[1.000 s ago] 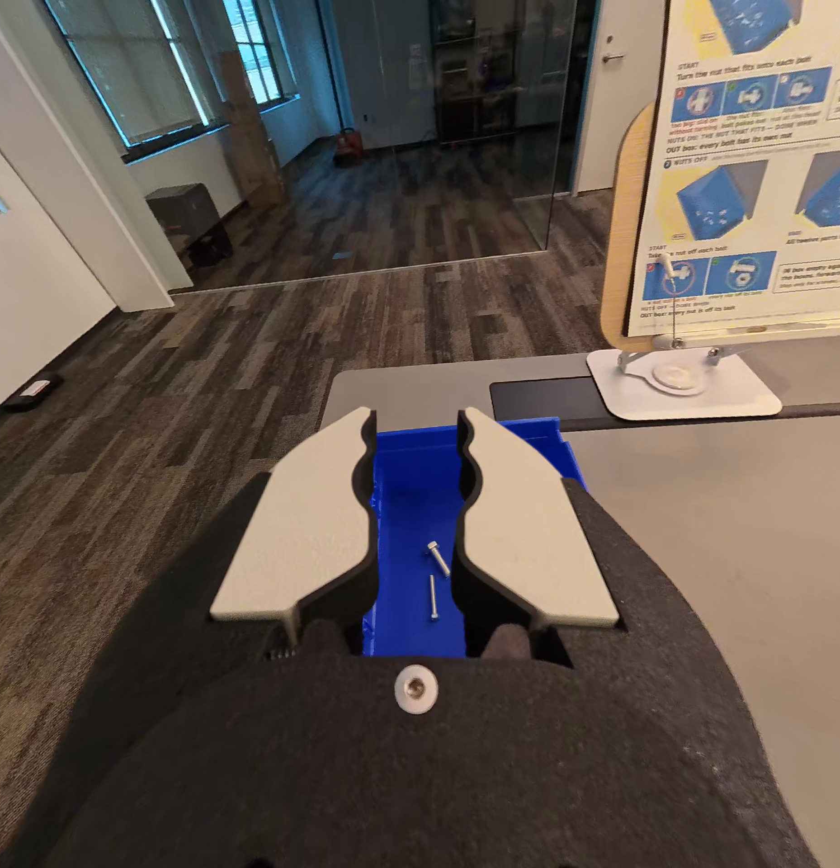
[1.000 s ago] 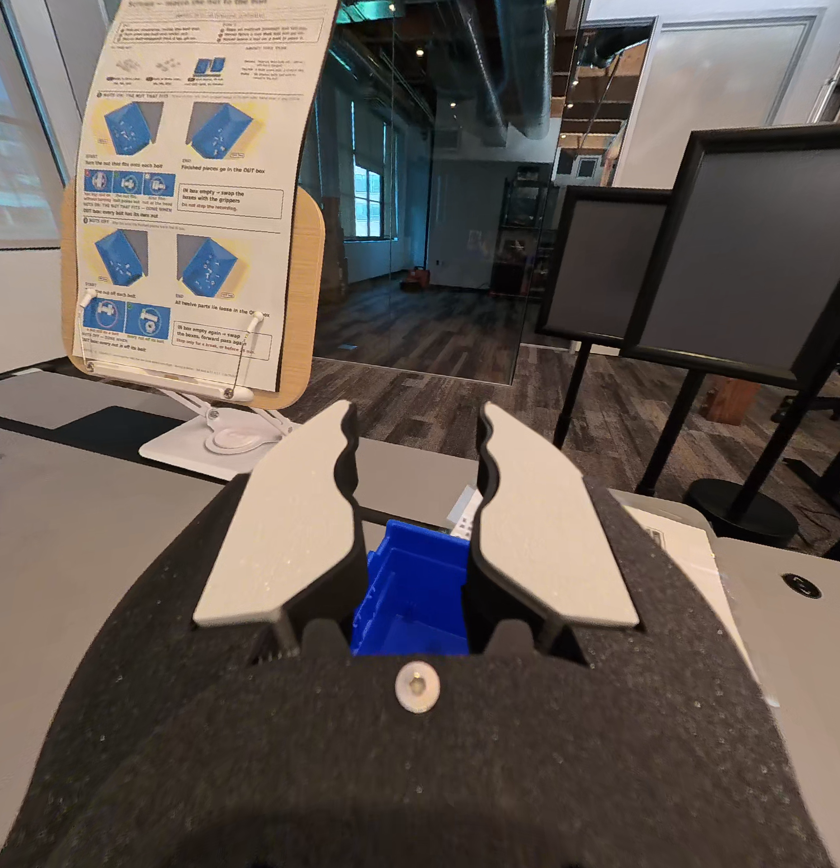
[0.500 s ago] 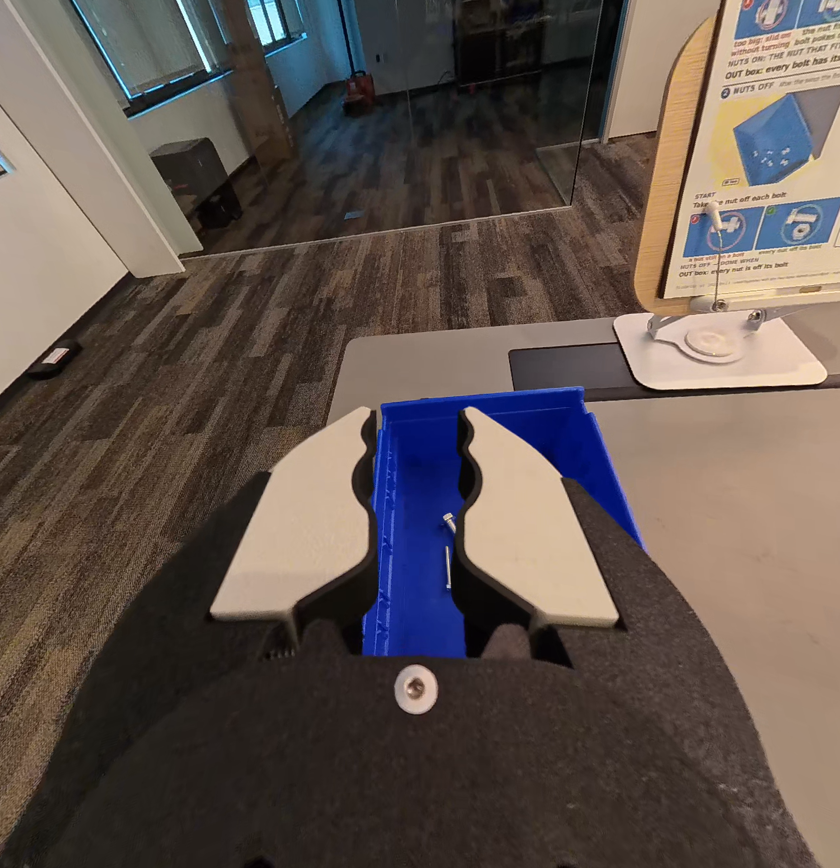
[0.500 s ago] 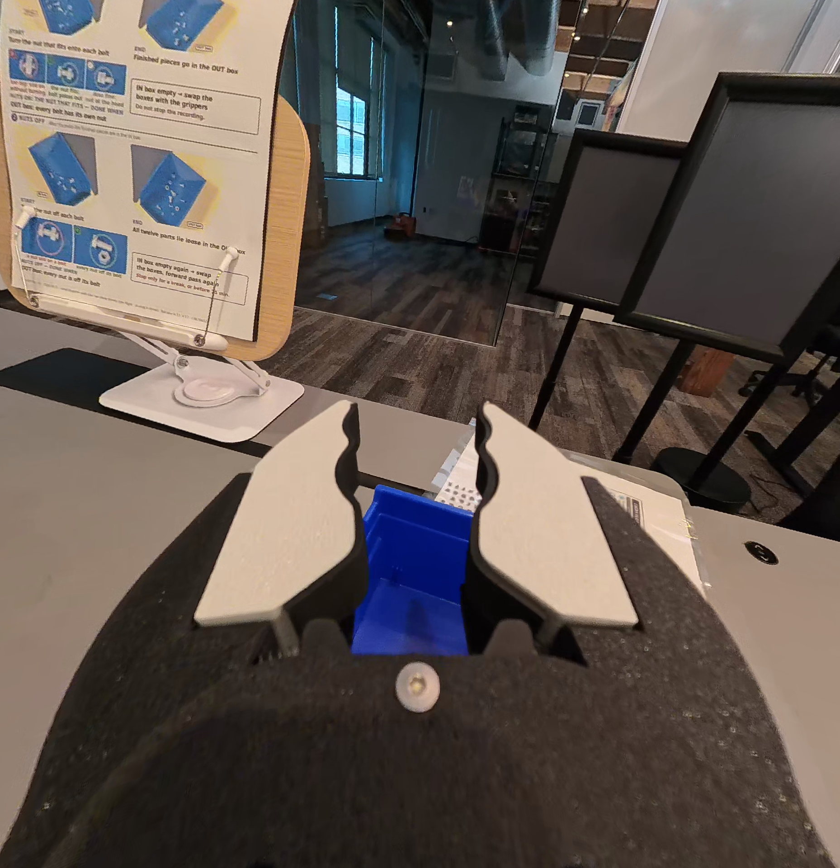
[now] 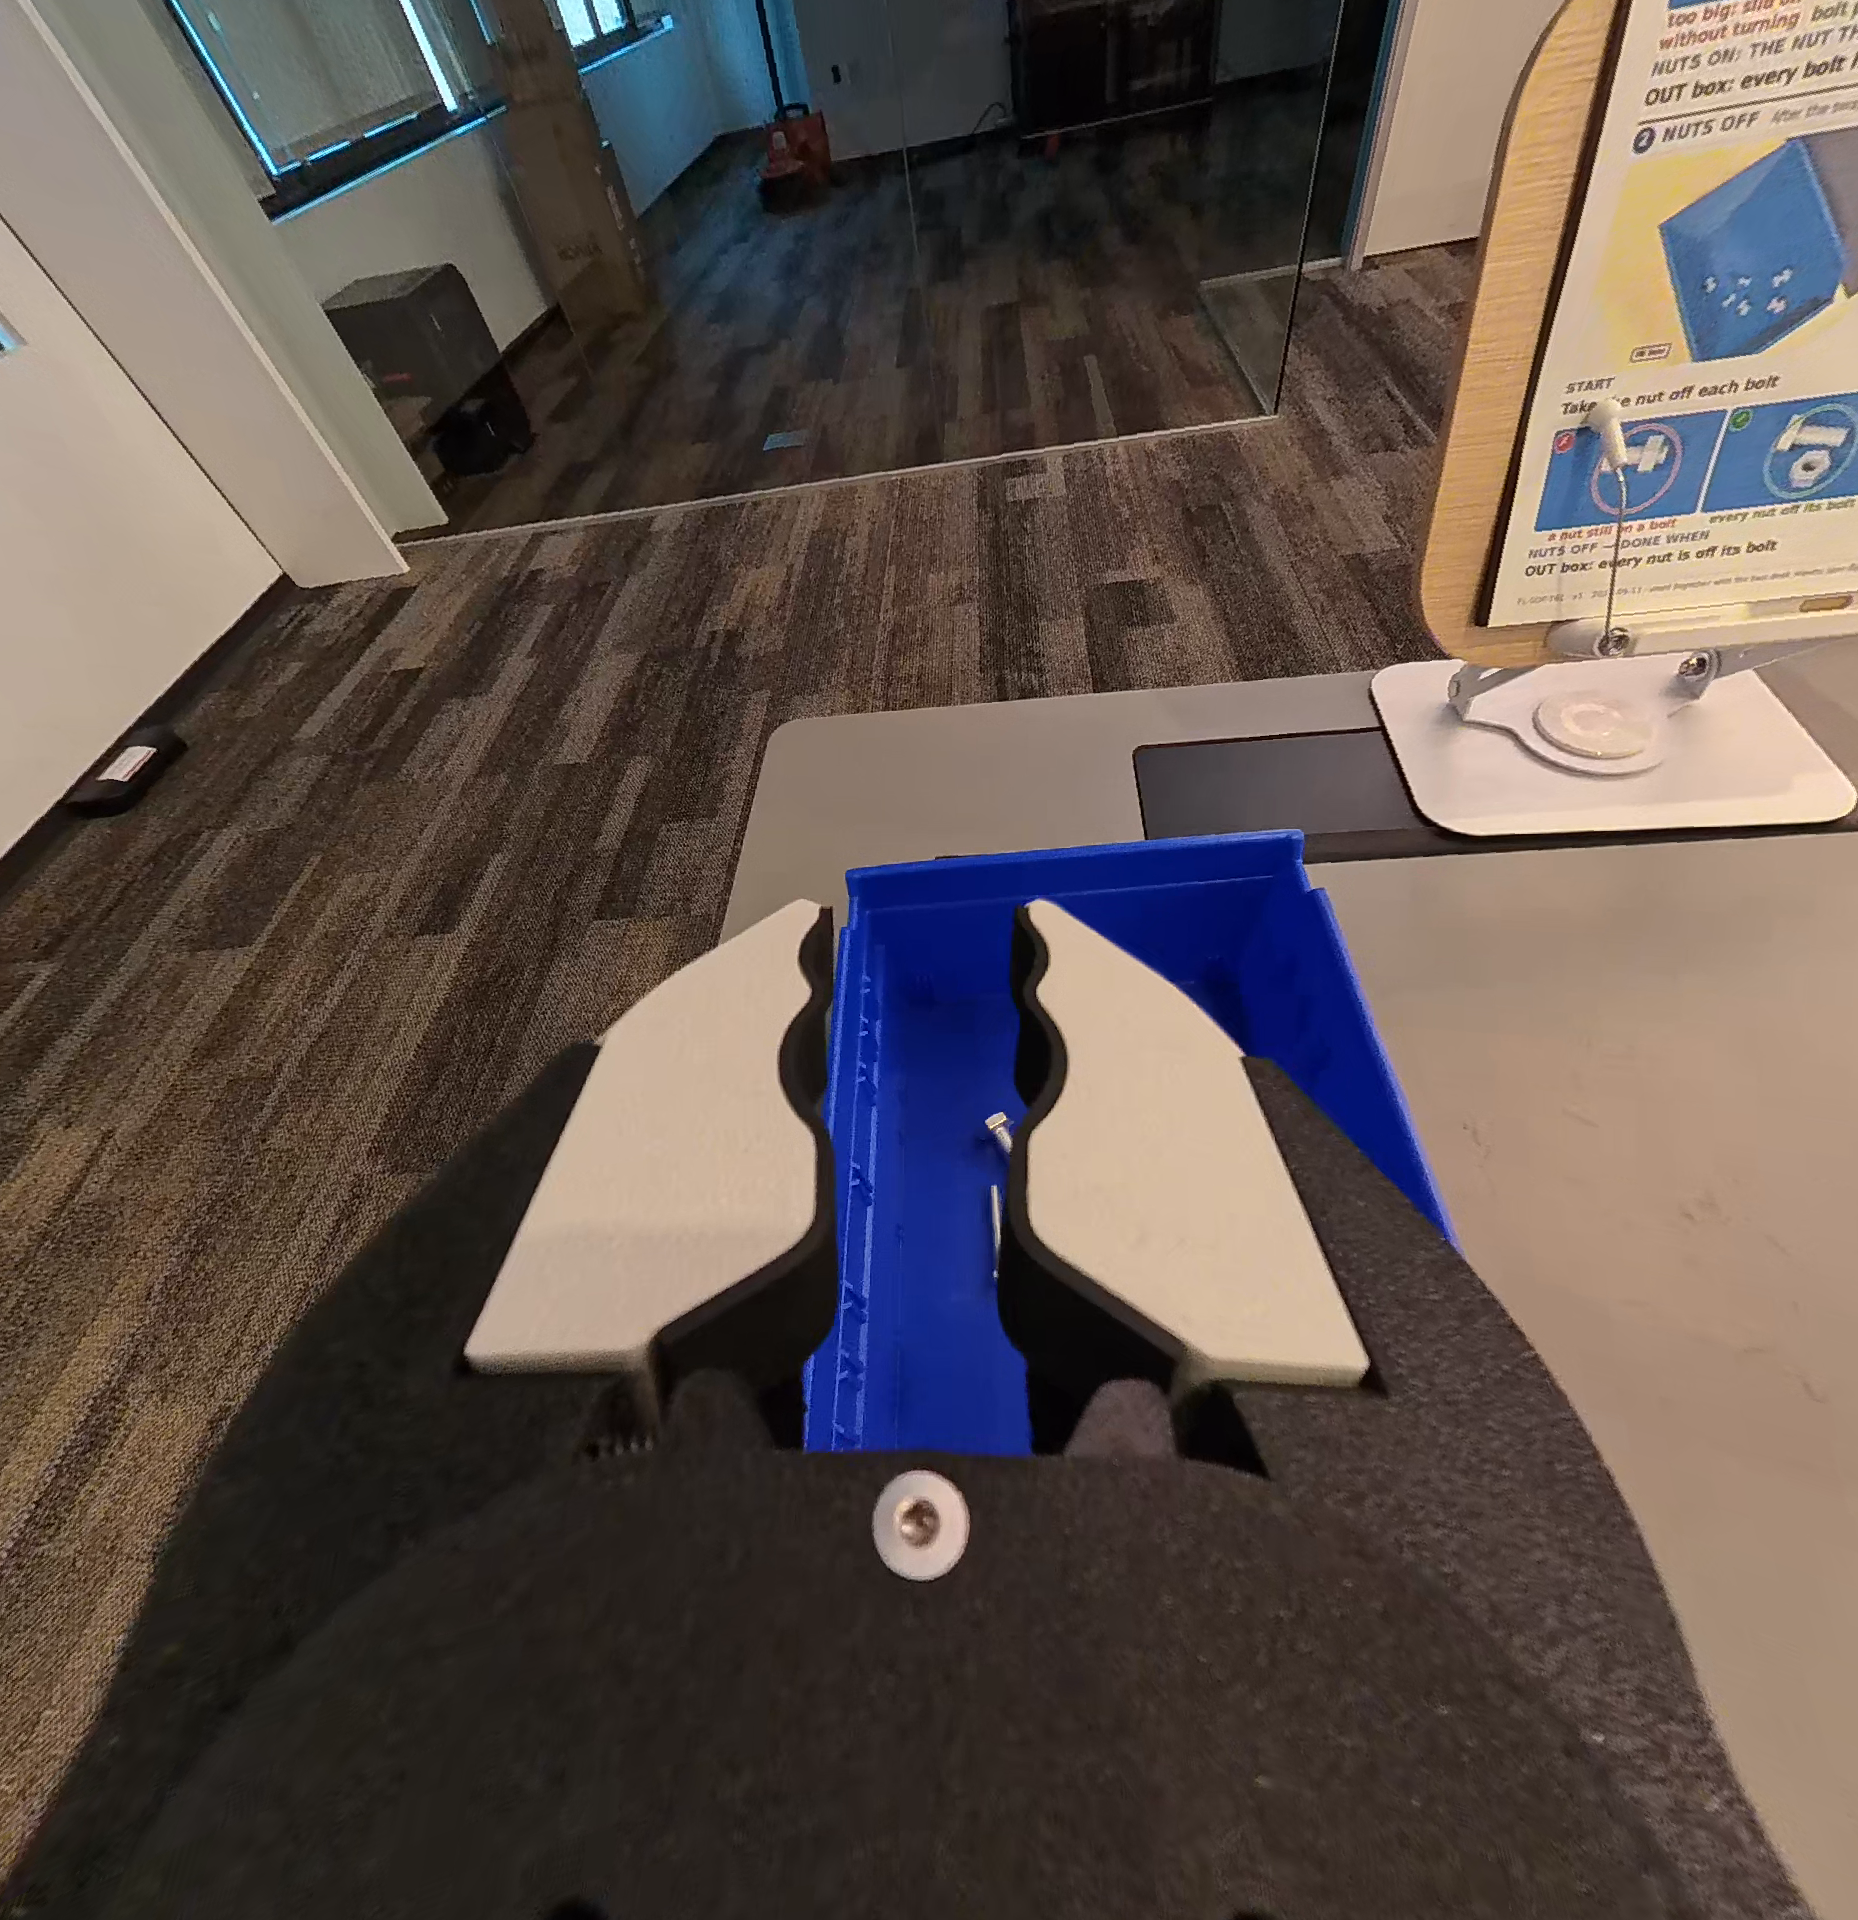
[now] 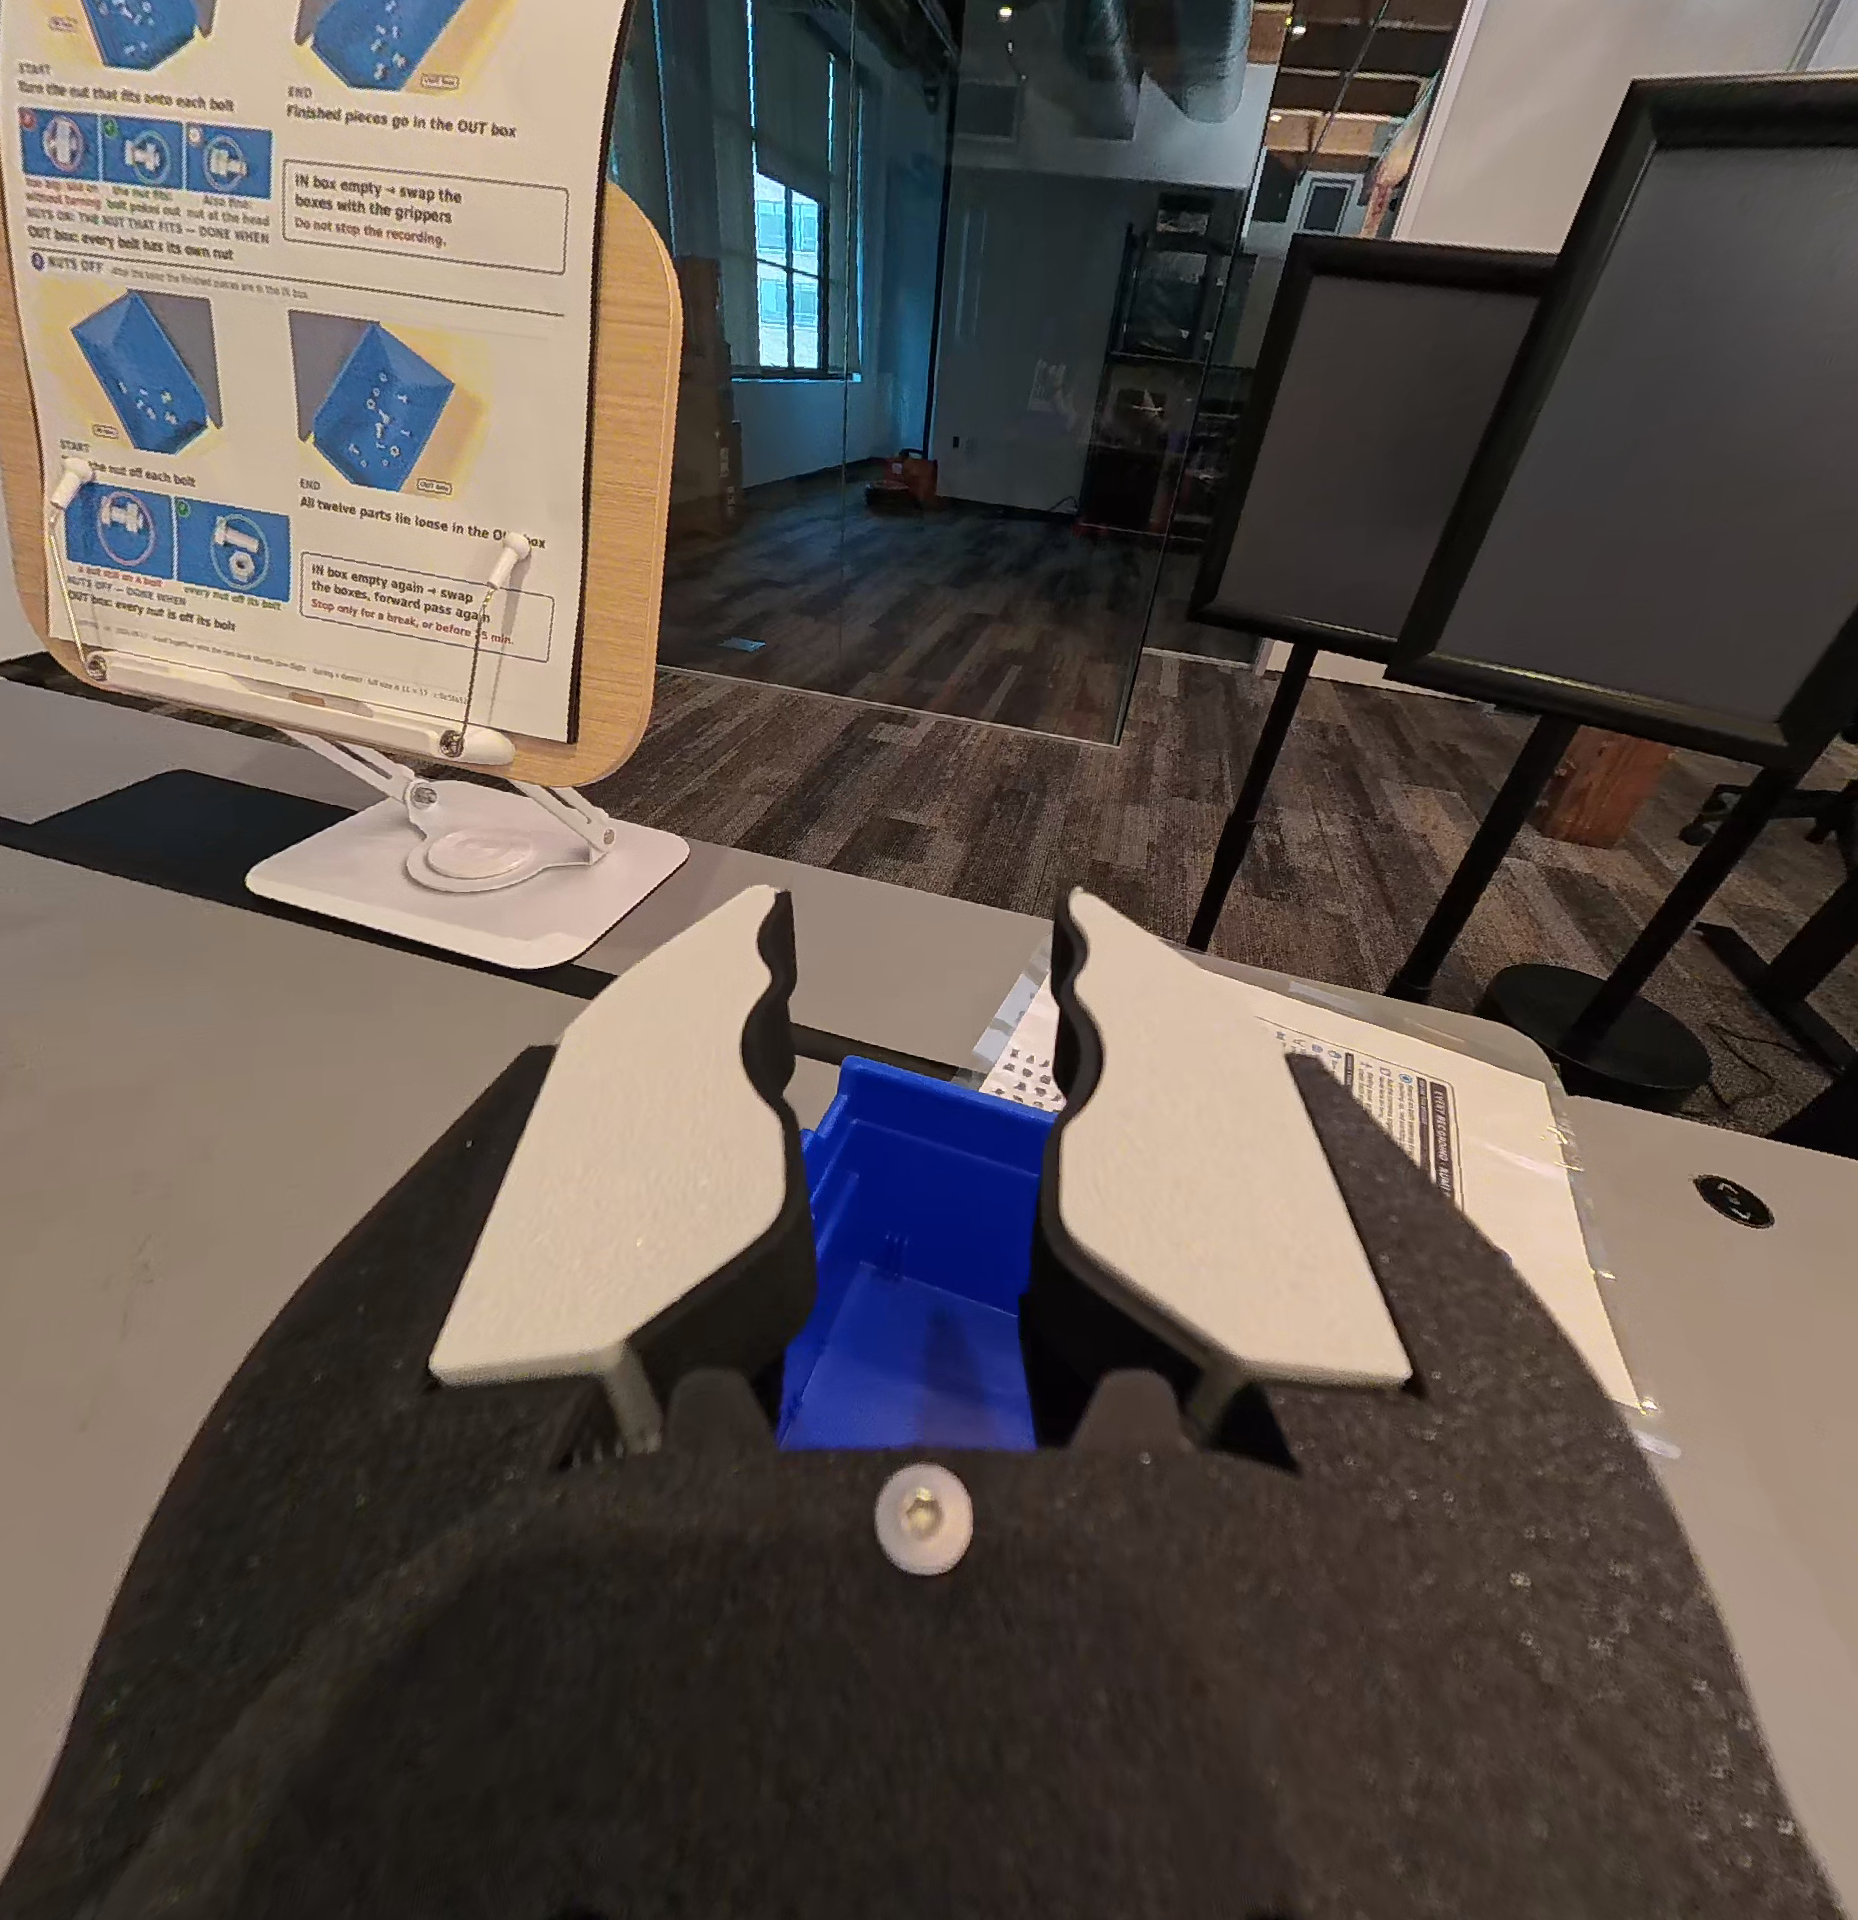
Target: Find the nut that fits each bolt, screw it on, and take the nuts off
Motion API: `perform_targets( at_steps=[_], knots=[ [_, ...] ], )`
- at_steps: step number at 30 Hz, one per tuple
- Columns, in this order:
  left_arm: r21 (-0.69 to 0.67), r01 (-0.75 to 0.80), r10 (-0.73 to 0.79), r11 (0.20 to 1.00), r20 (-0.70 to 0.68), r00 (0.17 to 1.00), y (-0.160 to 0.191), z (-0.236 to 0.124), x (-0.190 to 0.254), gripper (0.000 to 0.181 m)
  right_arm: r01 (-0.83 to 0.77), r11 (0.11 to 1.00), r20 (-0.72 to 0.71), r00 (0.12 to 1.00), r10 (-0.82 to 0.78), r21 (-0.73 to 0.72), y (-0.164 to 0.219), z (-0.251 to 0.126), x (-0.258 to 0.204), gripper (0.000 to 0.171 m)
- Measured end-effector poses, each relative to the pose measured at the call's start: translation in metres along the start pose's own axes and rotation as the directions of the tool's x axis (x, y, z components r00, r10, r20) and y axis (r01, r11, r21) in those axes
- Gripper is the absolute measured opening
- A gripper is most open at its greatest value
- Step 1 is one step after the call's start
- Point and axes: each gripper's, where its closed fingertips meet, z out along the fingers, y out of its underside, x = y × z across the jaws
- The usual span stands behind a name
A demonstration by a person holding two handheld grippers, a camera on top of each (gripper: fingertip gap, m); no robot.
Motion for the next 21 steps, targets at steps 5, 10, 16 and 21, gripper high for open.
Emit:
perform_targets(
  at_steps=[5,10,16,21],
  knots=[
    [-0.001,-0.006,0.006,1.0,0.001,1.0,-0.0007,-0.0001,0.0015,0.032,0.004,1.0,0.005,1.0,-0.004,-0.006,0.0011,0.0008,-0.0013,0.047],
    [-0.005,-0.018,0.018,1.0,-0.006,1.0,-0.0008,0.0011,0.0051,0.032,0.002,1.0,0.01,1.0,-0.002,-0.023,0.0056,0.0031,-0.0014,0.047],
    [-0.01,-0.017,0.017,1.0,0.001,1.0,0.0,0.0008,0.0038,0.032,0.004,0.999,0.018,1.0,-0.004,-0.036,0.0087,0.005,-0.0038,0.047],
    [-0.01,-0.02,0.02,1.0,-0.002,1.0,-0.0001,0.0007,0.0046,0.032,0.015,0.999,0.021,1.0,-0.014,-0.045,0.0099,0.006,-0.0056,0.047]
  ],
)
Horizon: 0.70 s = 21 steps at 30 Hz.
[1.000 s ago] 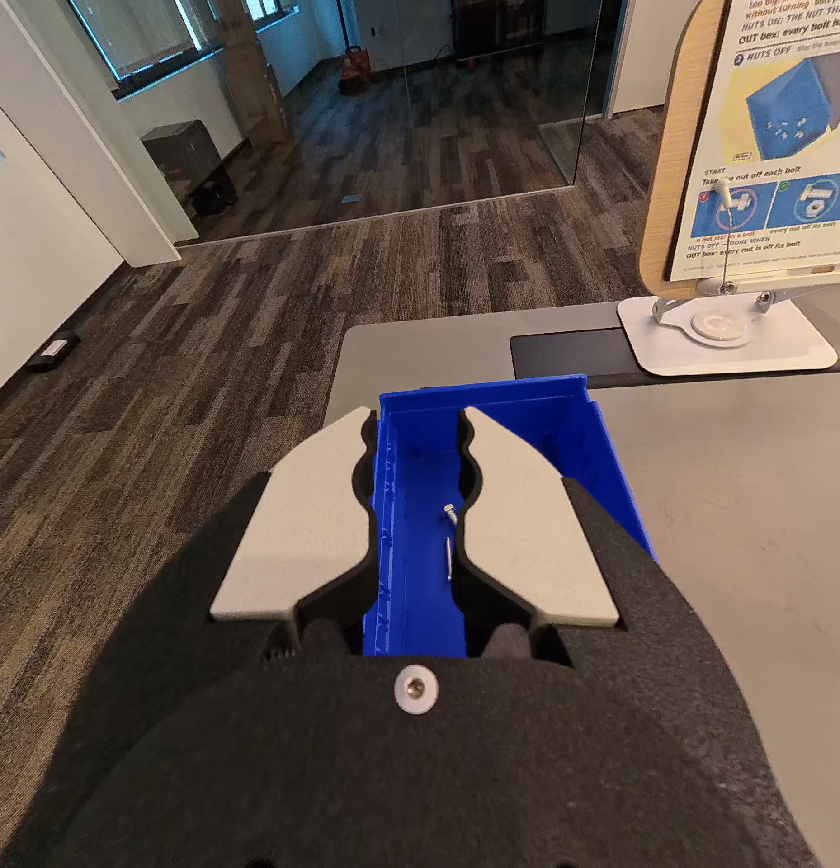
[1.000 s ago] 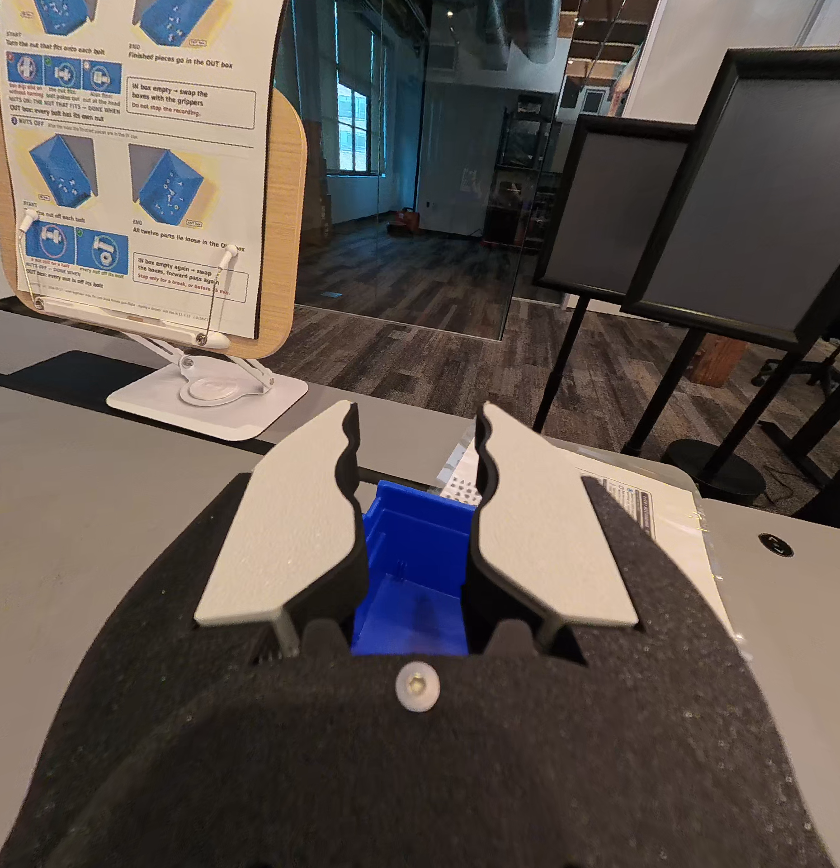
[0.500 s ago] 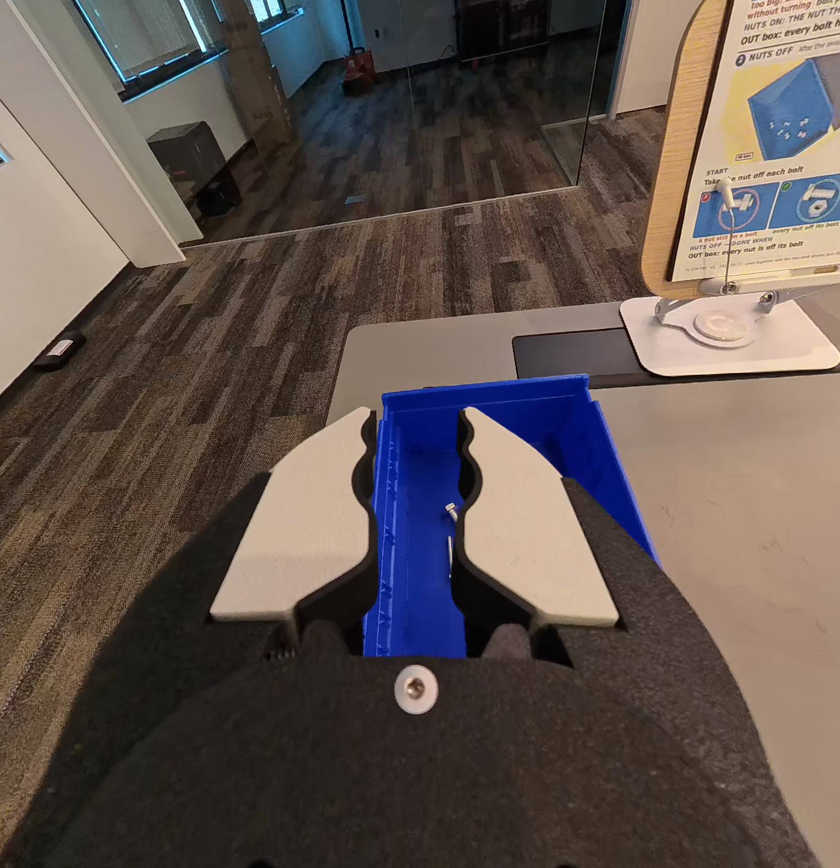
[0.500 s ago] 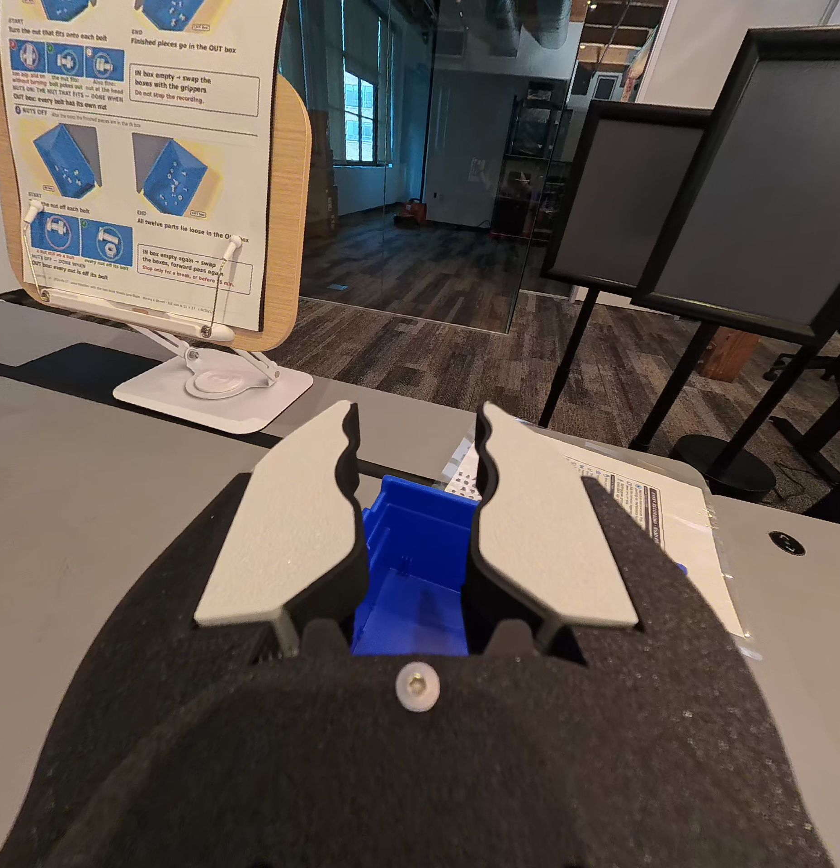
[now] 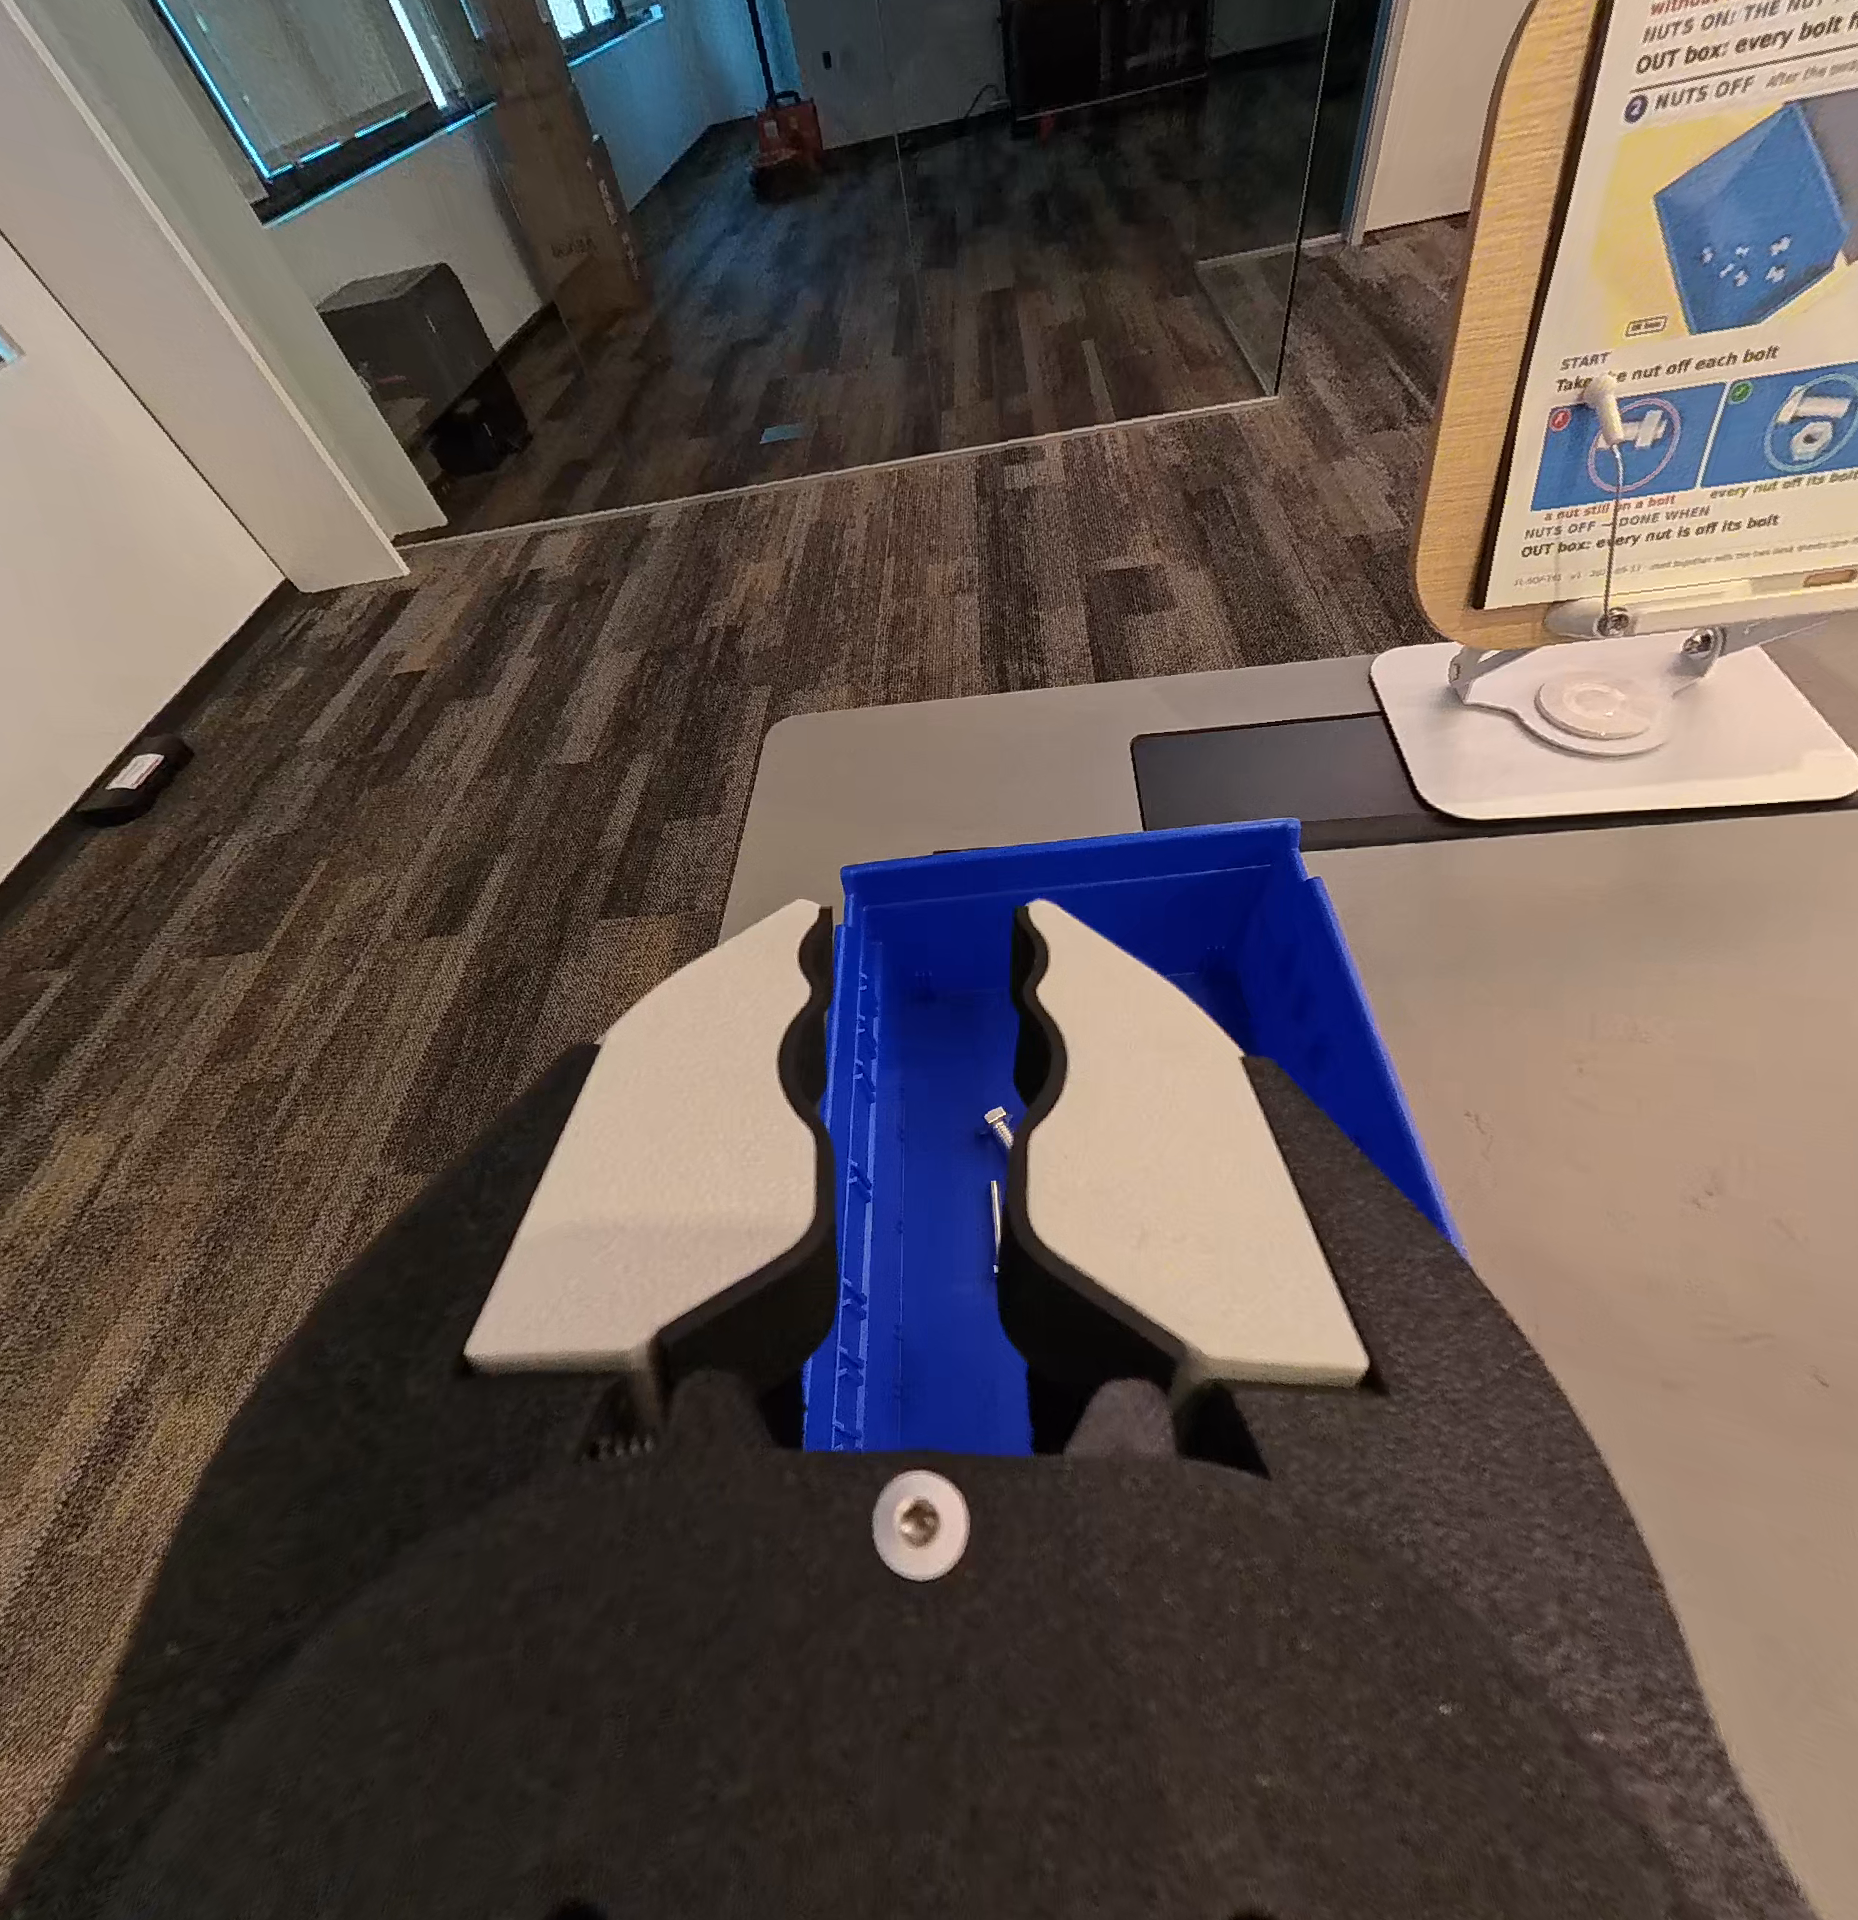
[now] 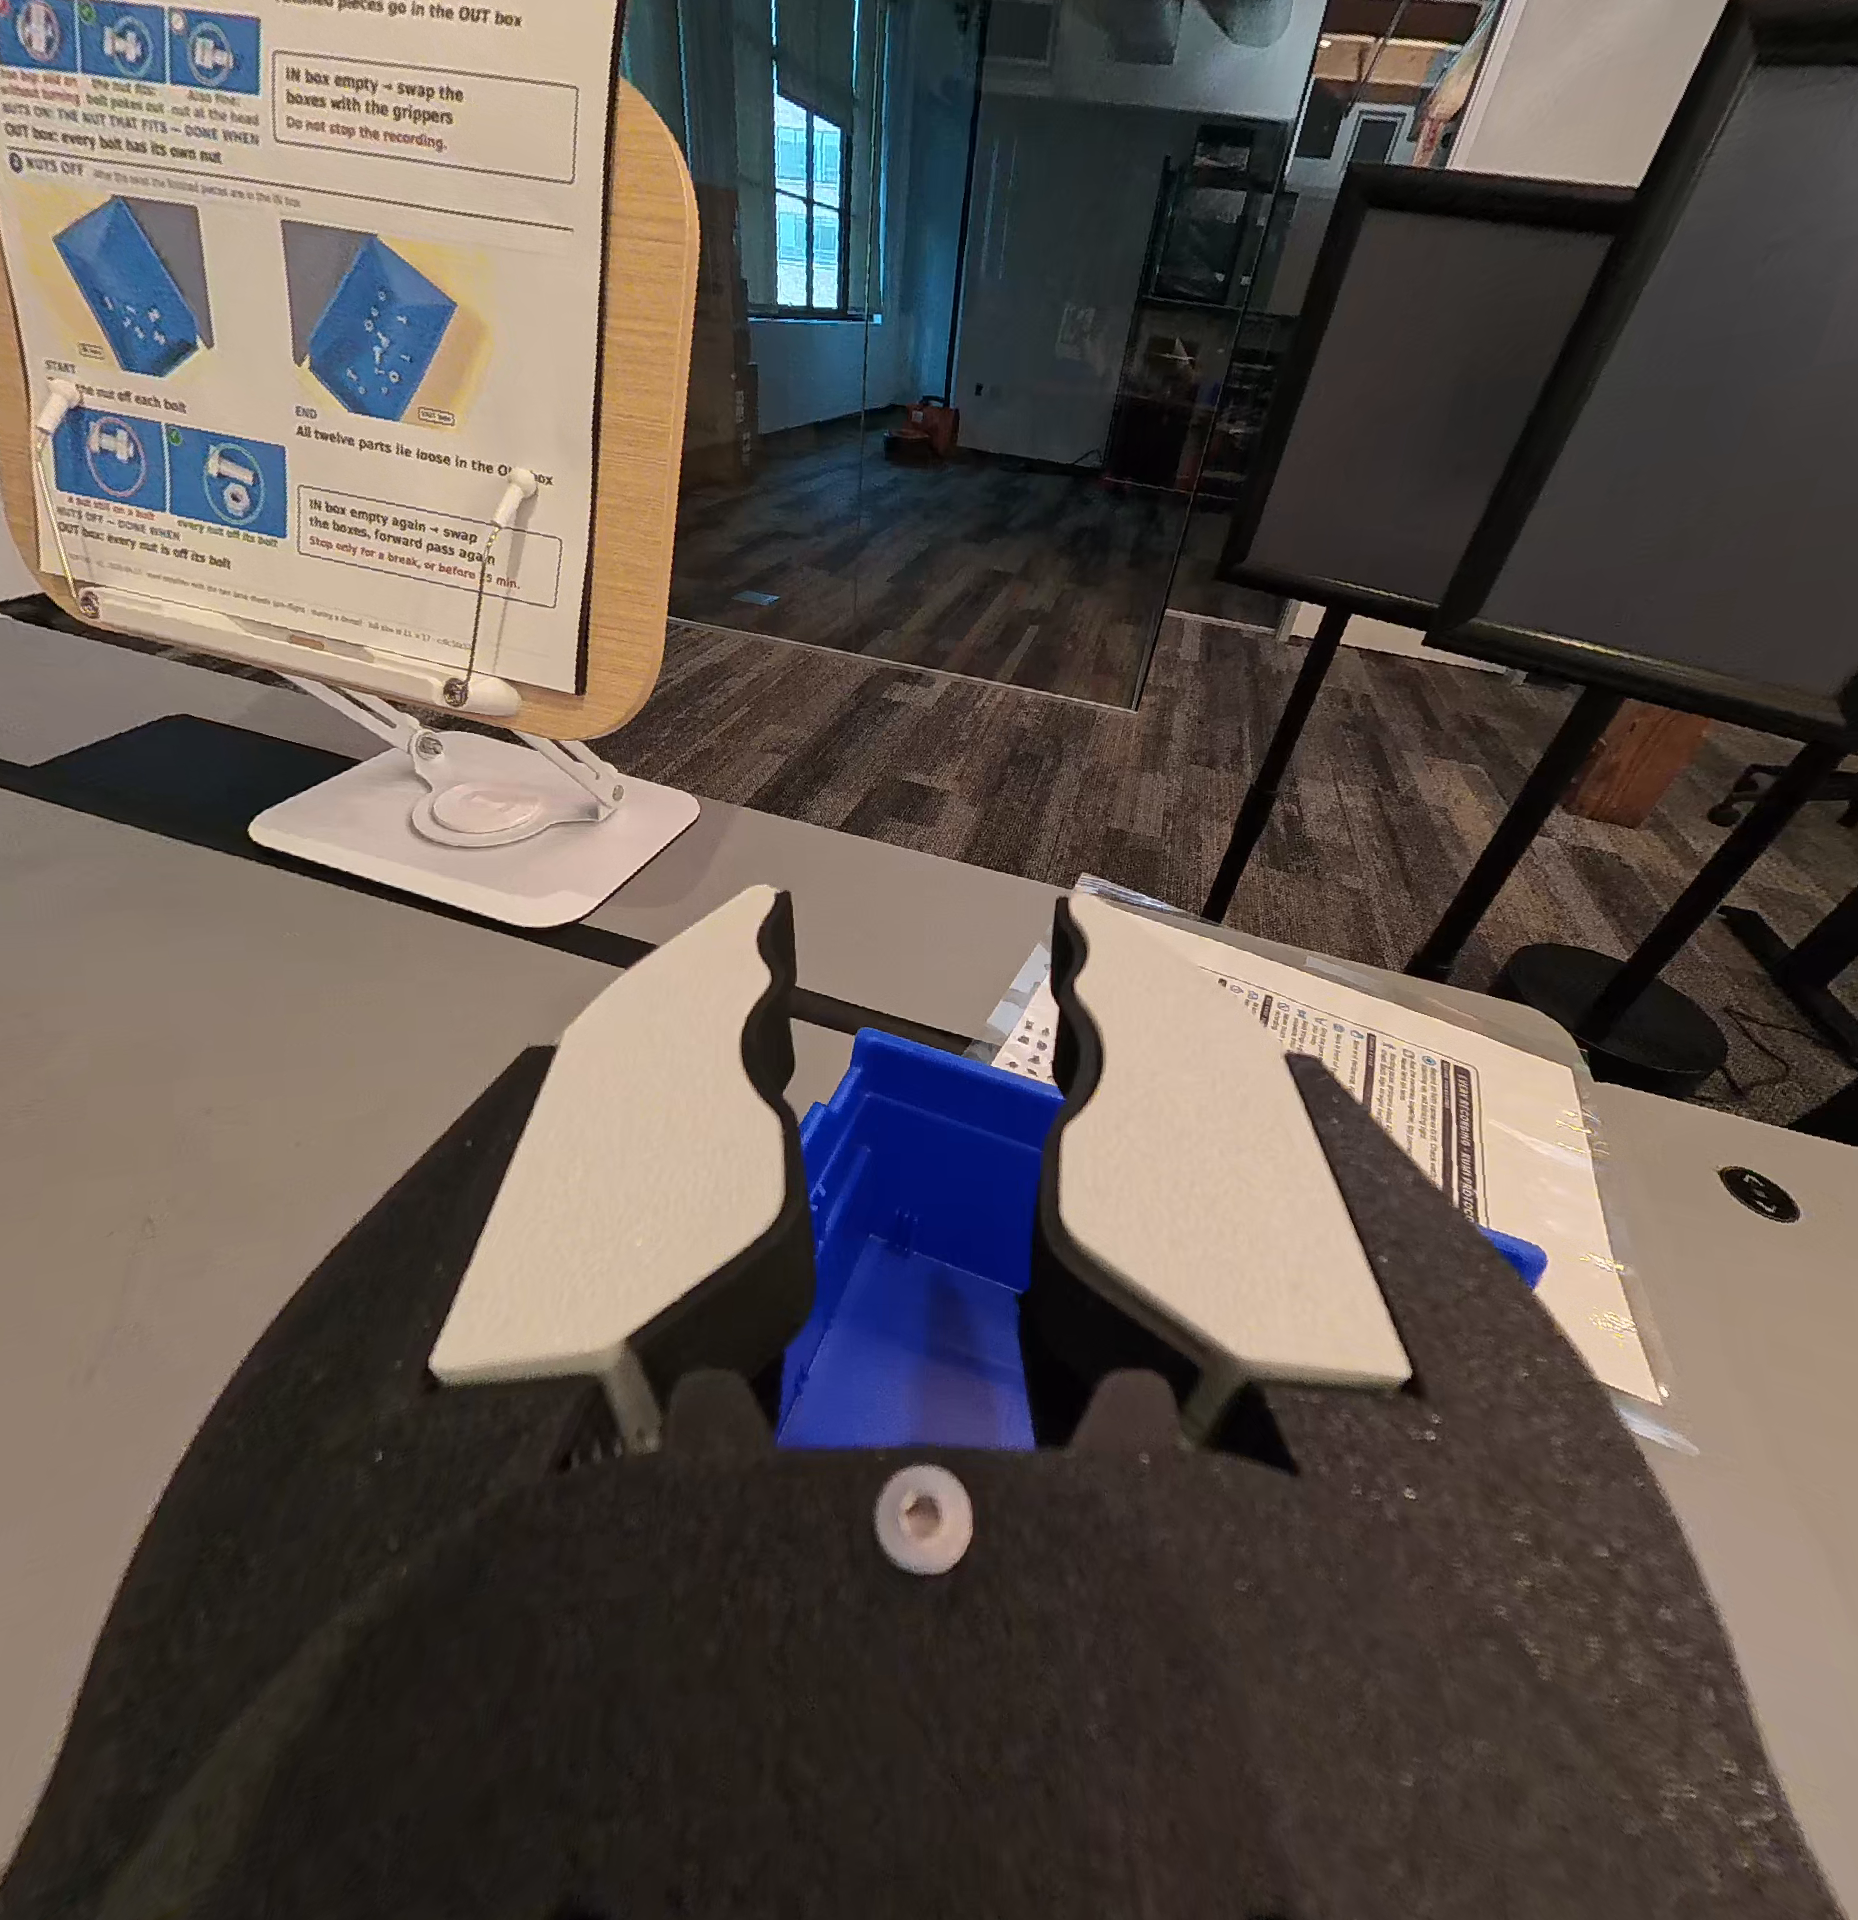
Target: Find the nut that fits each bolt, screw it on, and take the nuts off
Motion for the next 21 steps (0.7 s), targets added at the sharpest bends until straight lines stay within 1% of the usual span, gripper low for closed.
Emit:
perform_targets(
  at_steps=[10,14,21],
  knots=[
    [-0.005,0.001,-0.001,1.0,0.002,1.0,0.001,0.0,-0.001,0.032,0.003,0.999,0.022,1.0,-0.002,-0.046,0.011,0.007,-0.005,0.046],
    [-0.01,0.004,-0.004,1.0,0.007,1.0,0.002,0.0,-0.003,0.032,0.037,0.996,0.02,0.999,-0.035,-0.078,0.017,0.011,-0.009,0.046],
    [-0.004,0.002,-0.002,1.0,0.004,1.0,0.001,-0.001,-0.001,0.032,0.088,0.993,0.014,0.996,-0.087,-0.078,0.012,0.01,-0.014,0.046]
  ],
)
